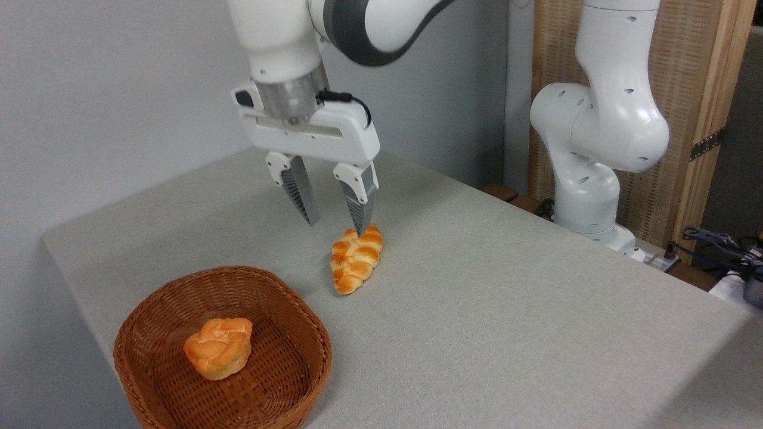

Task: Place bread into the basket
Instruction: 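Lower the open gripper down over the braided bread roll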

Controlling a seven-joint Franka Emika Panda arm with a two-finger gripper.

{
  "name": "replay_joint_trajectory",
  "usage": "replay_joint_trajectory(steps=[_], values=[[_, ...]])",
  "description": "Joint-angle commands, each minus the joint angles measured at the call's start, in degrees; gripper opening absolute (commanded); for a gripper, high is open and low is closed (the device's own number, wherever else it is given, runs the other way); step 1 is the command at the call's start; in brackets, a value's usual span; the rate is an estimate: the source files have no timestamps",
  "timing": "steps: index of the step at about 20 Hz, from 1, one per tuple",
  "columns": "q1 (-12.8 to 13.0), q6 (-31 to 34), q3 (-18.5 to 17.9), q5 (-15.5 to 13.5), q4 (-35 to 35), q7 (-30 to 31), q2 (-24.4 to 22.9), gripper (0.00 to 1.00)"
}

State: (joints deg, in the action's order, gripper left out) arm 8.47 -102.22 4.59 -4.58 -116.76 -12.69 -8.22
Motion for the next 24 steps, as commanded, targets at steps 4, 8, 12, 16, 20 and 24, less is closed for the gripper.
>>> replay_joint_trajectory(steps=[4, 8, 12, 16, 20, 24], values=[[0.1, -5.9, 0.2, -3.8, -6.3, 0.8, -1.5, 1.0], [0.1, -8.3, 0.2, -5.8, -7.5, 0.7, -1.5, 1.0], [0.1, -8.1, 0.2, -5.6, -8.7, 0.1, -1.5, 1.0], [0.1, -7.5, 0.2, -5.1, -8.7, -0.1, -1.5, 1.0], [0.1, -7.7, 0.8, -5.0, -10.2, -0.1, -1.5, 1.0], [0.1, -8.1, 1.2, -5.0, -10.7, -0.1, -1.5, 1.0]])
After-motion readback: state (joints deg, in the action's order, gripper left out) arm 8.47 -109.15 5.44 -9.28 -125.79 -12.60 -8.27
